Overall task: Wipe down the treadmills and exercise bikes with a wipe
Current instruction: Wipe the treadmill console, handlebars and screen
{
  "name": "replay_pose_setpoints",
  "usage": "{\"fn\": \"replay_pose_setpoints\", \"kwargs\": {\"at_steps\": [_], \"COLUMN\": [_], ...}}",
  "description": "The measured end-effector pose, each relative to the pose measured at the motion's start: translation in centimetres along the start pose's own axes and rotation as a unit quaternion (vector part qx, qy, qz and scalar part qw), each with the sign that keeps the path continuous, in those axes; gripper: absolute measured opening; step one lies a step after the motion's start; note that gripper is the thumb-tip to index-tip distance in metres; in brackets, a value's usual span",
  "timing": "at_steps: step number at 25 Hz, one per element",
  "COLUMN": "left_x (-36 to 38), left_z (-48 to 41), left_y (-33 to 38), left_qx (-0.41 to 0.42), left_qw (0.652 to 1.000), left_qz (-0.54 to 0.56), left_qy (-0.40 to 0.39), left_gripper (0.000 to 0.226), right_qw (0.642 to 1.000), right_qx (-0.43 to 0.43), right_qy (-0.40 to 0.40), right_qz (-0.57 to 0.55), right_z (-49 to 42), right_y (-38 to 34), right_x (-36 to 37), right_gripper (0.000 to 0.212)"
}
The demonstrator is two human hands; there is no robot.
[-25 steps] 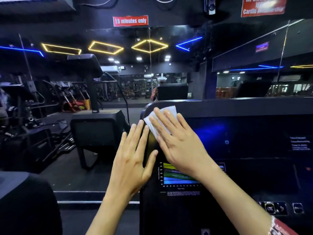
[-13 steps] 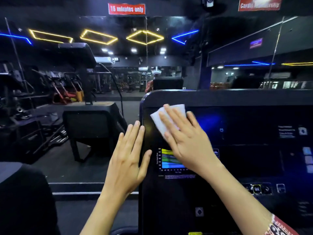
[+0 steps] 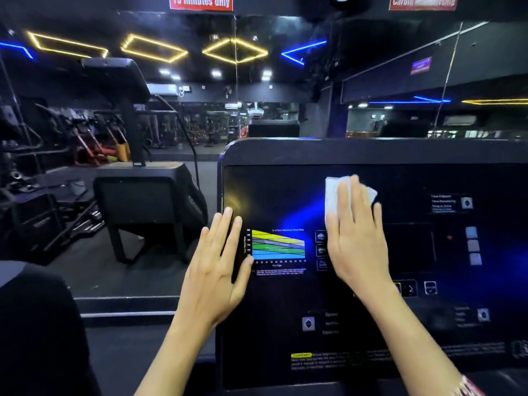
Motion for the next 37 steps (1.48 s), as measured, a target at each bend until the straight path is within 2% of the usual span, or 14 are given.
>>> {"fn": "replay_pose_setpoints", "kwargs": {"at_steps": [2,5,7,11,13,16,18,21,23,27,28,32,35,37], "left_x": [0.1,0.4,0.8,2.0,2.5,3.1,3.3,3.9,4.3,4.9,4.9,4.9,5.1,5.2], "left_z": [-0.1,-0.7,-1.2,-2.7,-3.4,-4.1,-4.4,-5.0,-5.3,-5.0,-4.8,-3.1,-1.8,-1.3], "left_y": [0.3,1.1,1.8,3.7,4.6,5.4,5.7,7.2,8.2,9.3,9.4,10.0,10.1,10.1], "left_qx": [-0.006,-0.008,0.000,0.005,0.002,-0.002,-0.009,-0.006,0.001,-0.003,-0.005,-0.010,-0.007,-0.009], "left_qw": [1.000,1.000,1.000,1.000,1.000,1.000,0.999,0.999,1.000,0.999,0.999,0.999,0.999,1.000], "left_qz": [-0.002,-0.003,-0.002,0.014,0.024,0.023,0.027,0.031,0.028,0.032,0.036,0.040,0.032,0.029], "left_qy": [-0.003,-0.010,-0.011,-0.009,-0.004,0.009,0.018,0.015,0.012,0.012,0.013,0.010,0.001,-0.001], "left_gripper": [0.060,0.061,0.061,0.061,0.063,0.064,0.064,0.064,0.063,0.062,0.062,0.061,0.060,0.060], "right_qw": [0.997,0.990,0.981,1.000,0.998,0.988,0.984,0.998,0.993,0.983,0.984,0.996,0.978,0.972], "right_qx": [0.060,-0.123,-0.185,0.021,0.057,-0.129,-0.165,0.047,0.108,-0.149,-0.157,0.018,-0.169,-0.216], "right_qy": [0.002,-0.010,0.019,0.003,0.008,0.006,0.027,0.051,0.044,-0.009,-0.006,-0.006,-0.044,-0.032], "right_qz": [-0.049,-0.071,-0.050,0.022,-0.021,-0.085,-0.058,-0.008,-0.036,-0.103,-0.087,-0.086,-0.118,-0.084], "right_z": [-3.0,-2.6,-1.7,-3.1,-3.9,-3.7,-4.1,-4.8,-4.6,-0.5,0.4,3.3,7.3,8.6], "right_y": [-1.1,-6.6,-5.4,3.6,3.3,-2.0,-0.3,8.0,8.8,2.5,3.4,7.6,3.4,5.0], "right_x": [-0.2,0.4,0.2,-0.3,-0.2,-0.2,-0.7,-1.6,-1.5,-0.5,-0.5,-0.4,0.0,-0.2], "right_gripper": [0.057,0.053,0.051,0.060,0.059,0.052,0.052,0.058,0.057,0.052,0.052,0.054,0.054,0.056]}}
Point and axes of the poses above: each hand's wrist, its own z-axis away from the middle knuckle, its own x-axis out of the palm, y = z × x, the point moved 6 cm from there along -z, towards the middle knuckle, and after that the axes turned 1 degree about -y, right-handed, at the moved point
